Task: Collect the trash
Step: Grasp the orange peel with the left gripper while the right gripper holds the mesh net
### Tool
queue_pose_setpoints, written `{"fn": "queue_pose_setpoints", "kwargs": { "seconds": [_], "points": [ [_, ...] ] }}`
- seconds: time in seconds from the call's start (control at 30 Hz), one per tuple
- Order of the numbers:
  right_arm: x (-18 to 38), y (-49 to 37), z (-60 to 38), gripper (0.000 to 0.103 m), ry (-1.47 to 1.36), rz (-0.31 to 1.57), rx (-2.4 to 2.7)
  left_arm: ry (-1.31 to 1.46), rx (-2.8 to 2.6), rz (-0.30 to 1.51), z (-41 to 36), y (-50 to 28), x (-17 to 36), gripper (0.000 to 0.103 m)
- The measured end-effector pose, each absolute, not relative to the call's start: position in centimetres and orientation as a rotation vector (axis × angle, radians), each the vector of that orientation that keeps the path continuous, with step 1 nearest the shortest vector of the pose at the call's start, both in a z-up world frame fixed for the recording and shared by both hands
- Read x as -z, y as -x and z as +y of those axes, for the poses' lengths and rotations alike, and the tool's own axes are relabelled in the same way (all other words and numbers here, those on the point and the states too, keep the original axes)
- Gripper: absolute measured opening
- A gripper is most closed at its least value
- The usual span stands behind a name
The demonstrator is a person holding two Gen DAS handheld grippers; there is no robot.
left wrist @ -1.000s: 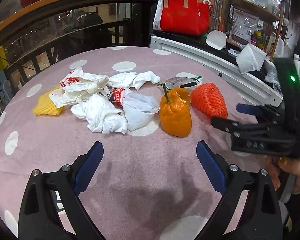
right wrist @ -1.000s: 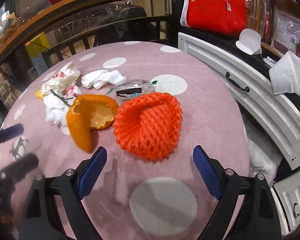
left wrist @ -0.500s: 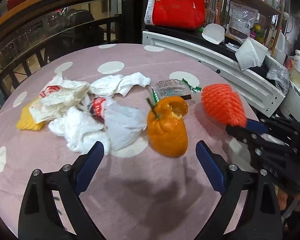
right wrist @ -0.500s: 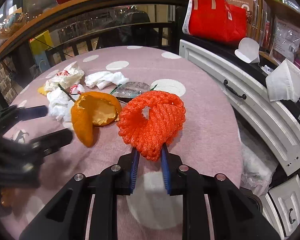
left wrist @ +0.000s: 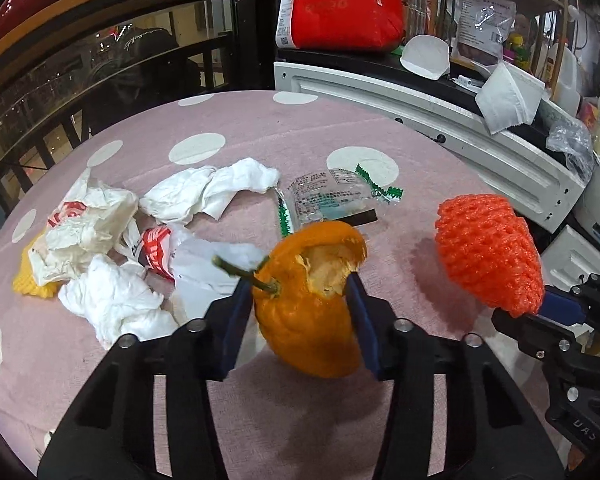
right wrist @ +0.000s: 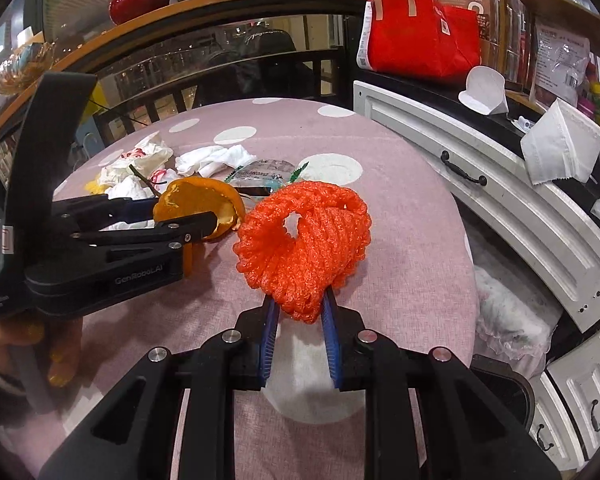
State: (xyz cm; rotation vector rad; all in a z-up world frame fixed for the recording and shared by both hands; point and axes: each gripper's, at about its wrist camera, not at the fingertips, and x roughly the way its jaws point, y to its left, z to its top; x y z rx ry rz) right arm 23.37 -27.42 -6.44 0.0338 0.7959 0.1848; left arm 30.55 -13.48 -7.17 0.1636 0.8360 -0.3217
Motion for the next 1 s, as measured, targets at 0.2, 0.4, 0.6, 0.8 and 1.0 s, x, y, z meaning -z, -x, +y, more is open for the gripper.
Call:
{"fn": "queue_pose_setpoints", "kwargs": {
  "seconds": [0.2, 0.4, 0.6, 0.8, 1.0],
  "points": [
    [6.1, -22.6, -27.9, 0.021, -0.049, 0.783, -0.184, -0.120, 0.320, 0.830, -12.6, -29.5, 6.1, 0.036],
    [5.7, -21.1, -28.2, 0.021, -0.056, 0.771, -0.185, -0.083, 0.343, 0.799, -11.9, -26.9, 4.5, 0.034],
    [5.8, -19.3, -28.7, 0.021, -0.074, 0.770, -0.185, -0.054, 0.352, 0.798, -11.0, -24.1, 3.9, 0.034],
    [5.4, -17.0, -28.9, 0.021, -0.079, 0.760, -0.190, -0.047, 0.378, 0.798, -10.7, -21.1, 3.6, 0.034],
    [5.0, -14.3, -30.2, 0.021, -0.096, 0.752, -0.174, -0.031, 0.419, 0.787, -10.8, -18.2, 2.8, 0.034]
  ]
}}
